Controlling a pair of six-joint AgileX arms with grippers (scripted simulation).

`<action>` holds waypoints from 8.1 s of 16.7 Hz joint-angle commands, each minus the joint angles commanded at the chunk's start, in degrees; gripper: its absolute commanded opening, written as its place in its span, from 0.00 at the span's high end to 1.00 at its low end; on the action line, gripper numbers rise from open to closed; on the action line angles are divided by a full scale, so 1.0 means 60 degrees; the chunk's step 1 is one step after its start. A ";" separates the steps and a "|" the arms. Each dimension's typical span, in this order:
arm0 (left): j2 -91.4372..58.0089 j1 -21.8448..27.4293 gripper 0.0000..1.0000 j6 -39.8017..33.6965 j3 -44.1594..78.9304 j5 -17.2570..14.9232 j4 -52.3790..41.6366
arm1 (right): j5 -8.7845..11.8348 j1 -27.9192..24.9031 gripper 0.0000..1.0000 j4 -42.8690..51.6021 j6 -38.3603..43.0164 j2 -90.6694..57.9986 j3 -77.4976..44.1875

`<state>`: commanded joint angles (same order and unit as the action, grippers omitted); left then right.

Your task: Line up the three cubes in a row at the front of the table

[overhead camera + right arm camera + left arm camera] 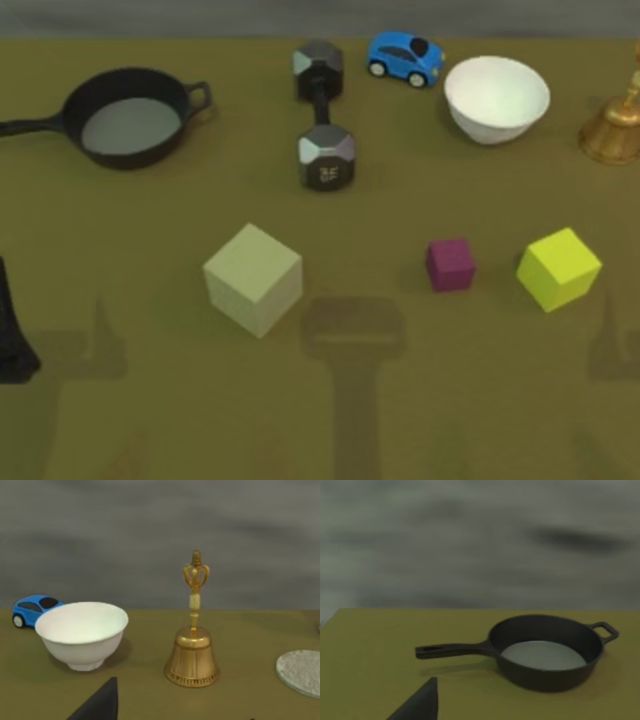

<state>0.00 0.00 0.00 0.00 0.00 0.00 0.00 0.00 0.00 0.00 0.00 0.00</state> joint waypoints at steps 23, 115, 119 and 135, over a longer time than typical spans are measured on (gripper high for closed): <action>0.0000 0.0000 0.00 0.0000 0.0000 0.0000 0.0000 | 0.0030 -0.3687 0.00 0.9402 0.2592 -1.6879 -1.3836; 0.0000 0.0000 0.00 0.0000 0.0000 0.0000 0.0000 | -0.0254 -0.6398 1.00 0.8052 0.6482 -1.8733 -1.2017; 0.0000 0.0000 0.00 0.0000 0.0000 0.0000 0.0000 | -0.0254 -0.6398 0.70 0.8052 0.6482 -1.8733 -1.2017; 0.0000 0.0000 0.00 0.0000 0.0000 0.0000 0.0000 | -0.0254 -0.6398 0.00 0.8052 0.6482 -1.8733 -1.2017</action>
<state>0.00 0.00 0.00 0.00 0.00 0.00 -1.52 -38.39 48.31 38.89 -112.40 -72.10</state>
